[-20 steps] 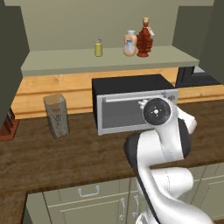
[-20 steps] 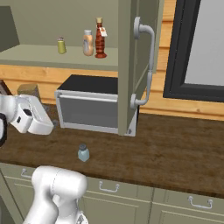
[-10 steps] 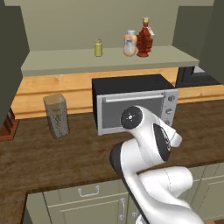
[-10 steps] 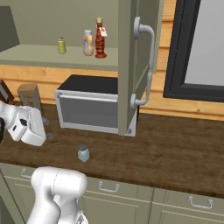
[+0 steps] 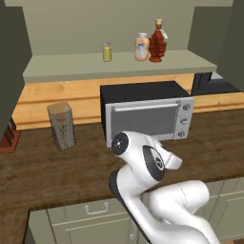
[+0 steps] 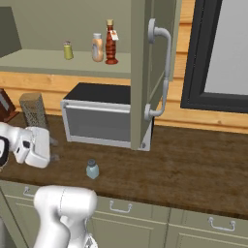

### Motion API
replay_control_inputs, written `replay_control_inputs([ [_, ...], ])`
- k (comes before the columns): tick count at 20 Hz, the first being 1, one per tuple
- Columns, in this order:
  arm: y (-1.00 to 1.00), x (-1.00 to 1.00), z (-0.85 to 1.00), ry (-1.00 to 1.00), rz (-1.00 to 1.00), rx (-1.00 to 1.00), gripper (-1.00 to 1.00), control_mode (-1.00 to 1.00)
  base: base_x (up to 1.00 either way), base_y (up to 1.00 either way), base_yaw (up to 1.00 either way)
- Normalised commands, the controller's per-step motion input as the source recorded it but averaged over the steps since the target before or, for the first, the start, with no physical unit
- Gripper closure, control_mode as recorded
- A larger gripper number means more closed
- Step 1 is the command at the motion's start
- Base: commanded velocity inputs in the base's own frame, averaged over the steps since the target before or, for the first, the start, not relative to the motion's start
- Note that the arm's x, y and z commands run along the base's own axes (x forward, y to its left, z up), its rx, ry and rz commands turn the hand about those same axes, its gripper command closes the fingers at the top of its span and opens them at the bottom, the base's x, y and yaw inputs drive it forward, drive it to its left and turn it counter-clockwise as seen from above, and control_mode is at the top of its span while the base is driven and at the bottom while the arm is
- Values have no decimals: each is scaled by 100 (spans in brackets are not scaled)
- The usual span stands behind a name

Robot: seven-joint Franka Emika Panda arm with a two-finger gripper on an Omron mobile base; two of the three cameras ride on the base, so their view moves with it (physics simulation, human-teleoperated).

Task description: Put the shaker and condiment bottle from the counter next to their counterparts in the cabinet.

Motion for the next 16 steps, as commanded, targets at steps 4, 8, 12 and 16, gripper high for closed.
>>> replay_control_inputs([
  [4, 0, 2, -78, -3, -18, -8, -100, -100, 0, 0, 0],
  [8, 0, 10, -57, -3, -6, -2, -100, -100, 0, 0, 0],
  [12, 0, 31, -26, -3, 0, -4, -100, -100, 0, 0, 0],
  [16, 0, 52, -25, -1, -4, -1, -100, -100, 0, 0, 0],
])
